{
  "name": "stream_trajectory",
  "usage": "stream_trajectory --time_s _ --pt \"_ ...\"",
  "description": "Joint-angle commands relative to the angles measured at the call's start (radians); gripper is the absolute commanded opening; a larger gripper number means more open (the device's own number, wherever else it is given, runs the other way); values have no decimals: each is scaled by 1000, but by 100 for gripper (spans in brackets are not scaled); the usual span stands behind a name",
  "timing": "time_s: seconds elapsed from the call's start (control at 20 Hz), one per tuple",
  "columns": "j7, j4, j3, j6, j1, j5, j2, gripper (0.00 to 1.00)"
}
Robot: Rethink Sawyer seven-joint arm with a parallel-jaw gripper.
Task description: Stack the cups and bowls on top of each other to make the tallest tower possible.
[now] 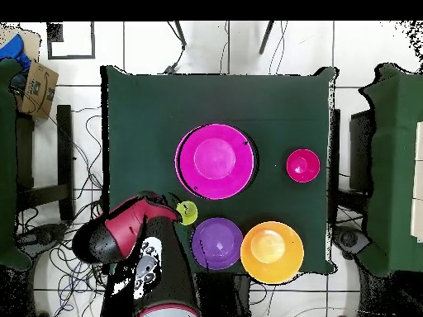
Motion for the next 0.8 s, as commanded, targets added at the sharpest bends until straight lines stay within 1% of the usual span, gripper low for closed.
stream_trajectory --time_s 0.05,0.15,0.2,0.25,0.4,0.65,0.8 --pt "-22 -43 48 59 2 7 11 100" --pt "-11 -33 45 26 -1 5 5 100" --pt "-7 -31 43 32 -1 9 2 100" --pt "-34 -42 47 80 -7 13 0 100" --pt "-52 -58 34 109 -14 -2 -7 100" --pt "-71 -61 -16 110 -28 -69 -13 100" --pt "-80 -56 -34 82 -38 -100 -6 100"
